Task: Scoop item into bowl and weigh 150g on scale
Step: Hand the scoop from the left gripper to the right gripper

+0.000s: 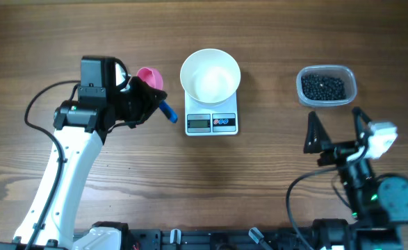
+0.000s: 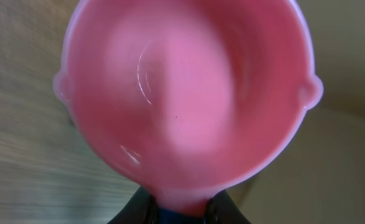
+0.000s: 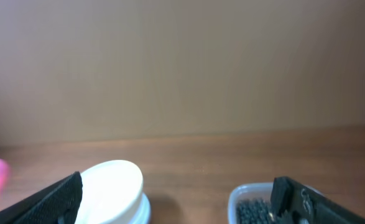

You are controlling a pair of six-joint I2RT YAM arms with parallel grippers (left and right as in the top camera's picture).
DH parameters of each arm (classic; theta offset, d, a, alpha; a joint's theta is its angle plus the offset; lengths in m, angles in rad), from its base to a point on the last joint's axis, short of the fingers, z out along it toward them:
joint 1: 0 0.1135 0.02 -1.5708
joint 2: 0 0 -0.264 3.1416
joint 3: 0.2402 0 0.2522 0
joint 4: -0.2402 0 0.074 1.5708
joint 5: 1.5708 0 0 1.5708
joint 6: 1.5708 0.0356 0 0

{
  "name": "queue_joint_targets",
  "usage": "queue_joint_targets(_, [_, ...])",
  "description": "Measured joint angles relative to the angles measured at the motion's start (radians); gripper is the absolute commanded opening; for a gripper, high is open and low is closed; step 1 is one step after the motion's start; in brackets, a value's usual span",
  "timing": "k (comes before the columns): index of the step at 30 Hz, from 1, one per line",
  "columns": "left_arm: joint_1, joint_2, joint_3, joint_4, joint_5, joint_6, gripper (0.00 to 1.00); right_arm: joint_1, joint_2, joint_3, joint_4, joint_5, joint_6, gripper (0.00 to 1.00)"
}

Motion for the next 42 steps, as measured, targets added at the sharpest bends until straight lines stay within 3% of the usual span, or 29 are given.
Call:
queue_joint_targets(2, [0.000,0.002,0.000,0.023,0.036,-0.129,0.04,-0.001,0.193,0.267,-0.224,-0.066,-0.011,1.00])
queue_joint_targets(5, [0.000,0.003,0.001,0.027,0.097,-0.188,0.04,-0.001,0.414,0.493,-0.290,-0.265,0.027,1.00])
queue_joint_targets(6, [0.000,0.003,0.001,0.025,0.108,-0.198,0.04,-0.001,0.460,0.506,-0.294,-0.353,0.072,0.82])
queue_joint_targets(10, [0.000,0.003,0.001,0.018,0.124,-0.213,0.04,0.012,0.604,0.507,-0.332,-0.510,0.170,0.82])
queue_joint_targets(14, [0.000,0.003,0.001,0.003,0.131,-0.257,0.04,0.183,0.739,0.507,-0.319,-0.553,0.200,0.82])
queue_joint_targets(20, [0.000,0.003,0.001,-0.001,0.132,-0.286,0.04,0.440,0.885,0.507,-0.253,-0.439,0.278,0.82])
queue_joint_targets(28, [0.000,0.003,0.001,-0.032,0.132,-0.365,0.04,0.728,1.025,0.507,-0.019,-0.251,0.462,0.75])
queue_joint_targets(35, [0.000,0.003,0.001,-0.053,0.143,-0.420,0.04,0.788,1.094,0.507,0.084,-0.125,0.632,0.48])
queue_joint_targets(38, [0.000,0.003,0.001,-0.053,0.147,-0.420,0.04,0.788,1.096,0.507,0.125,-0.118,0.665,0.29])
queue_joint_targets(42, [0.001,0.003,0.001,-0.053,0.159,-0.423,0.08,0.788,1.097,0.507,0.125,-0.103,0.679,0.30])
